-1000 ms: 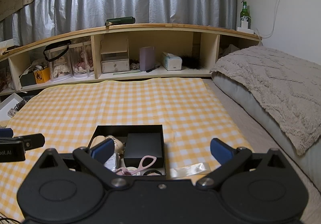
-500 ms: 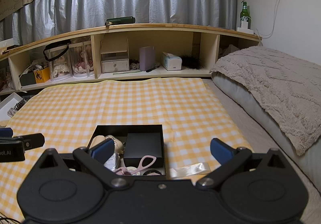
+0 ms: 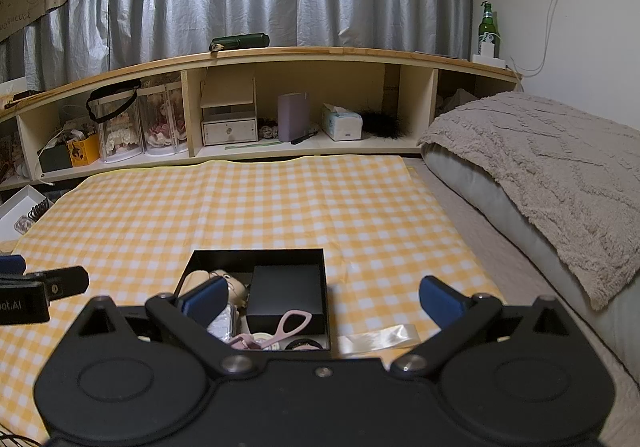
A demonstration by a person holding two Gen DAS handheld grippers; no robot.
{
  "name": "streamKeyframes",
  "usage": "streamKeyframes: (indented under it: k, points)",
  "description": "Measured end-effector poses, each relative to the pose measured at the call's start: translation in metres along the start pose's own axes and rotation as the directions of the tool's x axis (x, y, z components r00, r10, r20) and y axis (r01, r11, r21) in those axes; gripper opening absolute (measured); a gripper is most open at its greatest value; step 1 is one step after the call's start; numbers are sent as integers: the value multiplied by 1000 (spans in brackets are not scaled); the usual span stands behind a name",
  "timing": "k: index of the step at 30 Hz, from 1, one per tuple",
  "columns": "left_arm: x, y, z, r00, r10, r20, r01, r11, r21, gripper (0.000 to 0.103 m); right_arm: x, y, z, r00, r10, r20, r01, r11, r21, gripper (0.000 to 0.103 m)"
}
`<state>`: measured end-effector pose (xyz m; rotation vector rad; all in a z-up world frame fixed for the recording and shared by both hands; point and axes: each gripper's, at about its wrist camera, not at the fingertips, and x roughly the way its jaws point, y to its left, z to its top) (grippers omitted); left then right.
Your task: Organize rigid objects
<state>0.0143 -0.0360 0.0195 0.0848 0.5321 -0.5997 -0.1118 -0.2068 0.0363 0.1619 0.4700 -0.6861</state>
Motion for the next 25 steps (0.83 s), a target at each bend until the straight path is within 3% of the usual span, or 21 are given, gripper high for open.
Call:
streamKeyframes:
  k: [25]
  points:
    - [-3, 0, 3, 1000, -4, 3, 4, 1000, 5, 103, 0, 0, 0, 1000, 0, -1, 0, 1000, 0, 103]
